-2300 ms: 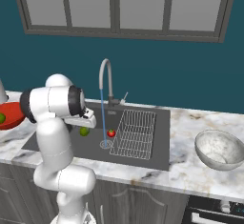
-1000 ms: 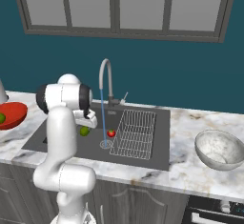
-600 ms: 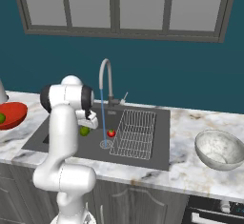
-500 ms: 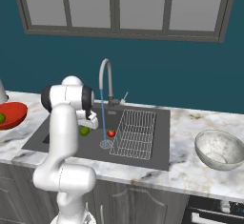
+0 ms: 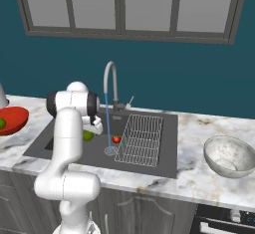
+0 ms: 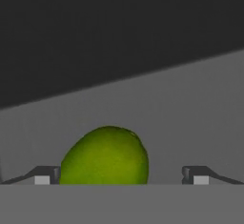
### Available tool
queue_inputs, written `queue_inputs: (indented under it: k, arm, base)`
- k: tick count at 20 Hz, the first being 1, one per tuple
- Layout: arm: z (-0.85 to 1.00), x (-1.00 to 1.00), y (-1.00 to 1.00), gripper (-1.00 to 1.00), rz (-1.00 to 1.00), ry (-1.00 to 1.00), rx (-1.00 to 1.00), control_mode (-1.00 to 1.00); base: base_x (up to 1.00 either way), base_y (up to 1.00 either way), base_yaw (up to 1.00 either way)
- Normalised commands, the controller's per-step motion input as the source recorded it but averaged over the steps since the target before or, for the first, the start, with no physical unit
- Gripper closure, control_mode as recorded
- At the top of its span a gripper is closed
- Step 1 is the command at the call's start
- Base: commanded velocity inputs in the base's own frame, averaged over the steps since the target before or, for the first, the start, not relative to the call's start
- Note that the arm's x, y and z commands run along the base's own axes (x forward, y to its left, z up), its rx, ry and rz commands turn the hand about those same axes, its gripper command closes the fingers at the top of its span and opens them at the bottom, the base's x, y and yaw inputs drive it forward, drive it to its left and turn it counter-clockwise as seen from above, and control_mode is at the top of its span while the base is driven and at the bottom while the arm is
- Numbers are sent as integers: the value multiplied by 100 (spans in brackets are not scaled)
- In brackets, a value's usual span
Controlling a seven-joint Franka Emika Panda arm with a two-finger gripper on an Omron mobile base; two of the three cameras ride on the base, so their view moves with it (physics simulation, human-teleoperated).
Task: Pick the limes from the sink and place them in one bowl. Place the tomato in the other bowl. Then turn off the sink faucet.
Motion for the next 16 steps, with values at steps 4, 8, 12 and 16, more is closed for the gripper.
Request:
queue_inputs:
  k: [4, 8, 12, 16]
  arm:
    - [-27, 10, 6, -100, -3, 0, 1, -100]
    - [-28, 0, 6, -100, -3, 4, 4, -100]
    - [-34, -4, 0, -100, -6, 9, 7, -100]
    - [-30, -2, 0, 100, -7, 7, 7, -100]
  base:
    - [0, 0, 0]
    - [0, 0, 0]
    - [0, 0, 0]
    - [0, 0, 0]
